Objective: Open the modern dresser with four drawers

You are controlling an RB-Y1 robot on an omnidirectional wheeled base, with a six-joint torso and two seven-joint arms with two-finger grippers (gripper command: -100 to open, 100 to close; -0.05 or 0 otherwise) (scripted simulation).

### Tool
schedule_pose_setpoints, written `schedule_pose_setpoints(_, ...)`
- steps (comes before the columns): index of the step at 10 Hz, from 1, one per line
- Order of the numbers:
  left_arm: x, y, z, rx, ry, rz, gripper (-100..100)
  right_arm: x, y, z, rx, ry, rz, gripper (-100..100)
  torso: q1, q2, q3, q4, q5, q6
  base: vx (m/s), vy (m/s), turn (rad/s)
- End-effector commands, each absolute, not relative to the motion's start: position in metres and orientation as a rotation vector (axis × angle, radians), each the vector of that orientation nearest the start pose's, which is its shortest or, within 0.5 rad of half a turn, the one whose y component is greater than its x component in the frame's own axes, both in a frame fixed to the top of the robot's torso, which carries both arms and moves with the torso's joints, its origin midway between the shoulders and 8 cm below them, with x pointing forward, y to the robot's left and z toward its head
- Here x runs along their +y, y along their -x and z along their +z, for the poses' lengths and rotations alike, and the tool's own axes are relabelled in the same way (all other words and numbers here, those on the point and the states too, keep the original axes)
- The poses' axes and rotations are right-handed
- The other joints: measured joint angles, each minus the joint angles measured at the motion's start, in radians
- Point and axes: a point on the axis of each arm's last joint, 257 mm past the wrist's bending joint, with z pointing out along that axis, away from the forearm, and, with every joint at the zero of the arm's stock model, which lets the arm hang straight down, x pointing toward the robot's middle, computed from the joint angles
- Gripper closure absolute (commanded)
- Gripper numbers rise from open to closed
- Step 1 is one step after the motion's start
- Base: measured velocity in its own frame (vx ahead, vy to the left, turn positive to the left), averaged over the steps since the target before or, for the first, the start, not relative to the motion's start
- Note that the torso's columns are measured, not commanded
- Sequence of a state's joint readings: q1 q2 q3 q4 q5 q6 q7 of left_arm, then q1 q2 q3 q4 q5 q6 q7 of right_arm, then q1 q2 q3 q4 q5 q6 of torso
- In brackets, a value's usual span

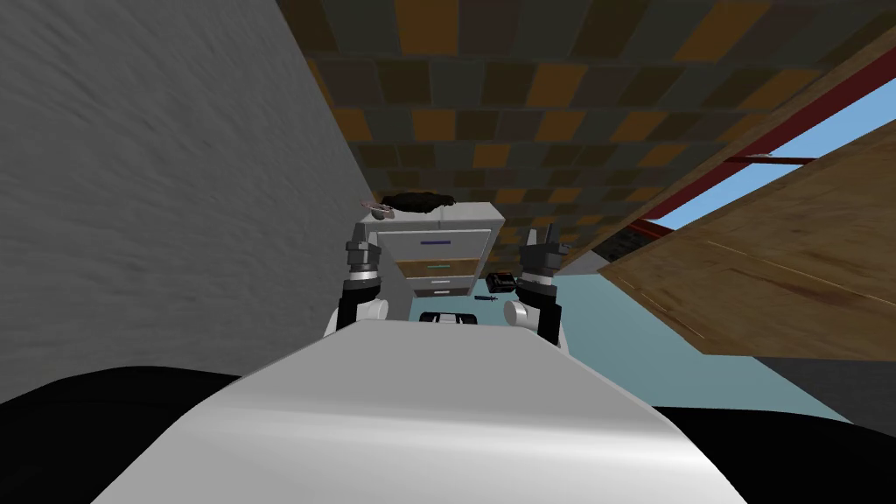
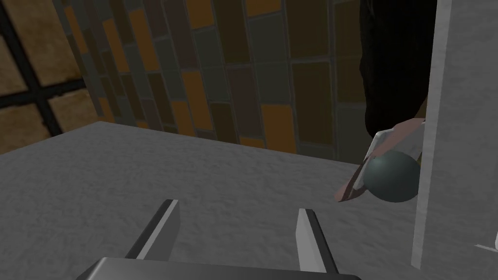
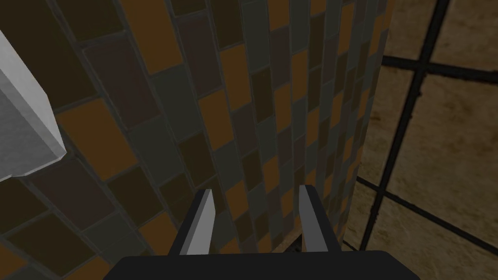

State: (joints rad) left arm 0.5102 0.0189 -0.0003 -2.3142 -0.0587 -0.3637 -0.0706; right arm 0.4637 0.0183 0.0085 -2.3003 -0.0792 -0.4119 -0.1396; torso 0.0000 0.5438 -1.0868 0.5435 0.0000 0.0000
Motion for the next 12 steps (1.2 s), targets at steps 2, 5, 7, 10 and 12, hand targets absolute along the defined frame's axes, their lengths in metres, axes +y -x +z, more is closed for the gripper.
schedule_pose_setpoints(2,0.273,-0.364,0.001,0.793,0.643,-1.164,-100,-0.284,-0.356,0.029,0.528,-0.801,1.498,0,0.0,0.148,-0.295,0.148,0.0,0.0,0.006,-0.004,0.002)
schedule_pose_setpoints(5,0.271,-0.372,-0.018,0.845,0.626,-1.156,-100,-0.284,-0.356,0.028,0.529,-0.801,1.498,0,0.0,0.193,-0.389,0.193,0.0,0.0,0.015,-0.014,0.005)
schedule_pose_setpoints(7,0.271,-0.379,-0.035,0.876,0.626,-1.149,-100,-0.284,-0.356,0.028,0.529,-0.802,1.498,0,0.0,0.194,-0.389,0.194,0.0,0.0,0.02,-0.019,0.006)
schedule_pose_setpoints(10,0.273,-0.386,-0.054,0.905,0.63,-1.141,-100,-0.284,-0.356,0.028,0.529,-0.802,1.498,0,0.0,0.194,-0.389,0.194,0.0,0.0,0.023,-0.017,0.005)
schedule_pose_setpoints(12,0.274,-0.392,-0.07,0.929,0.63,-1.134,-100,-0.284,-0.356,0.028,0.529,-0.801,1.498,0,0.0,0.195,-0.389,0.195,0.0,0.0,0.017,-0.014,0.006)
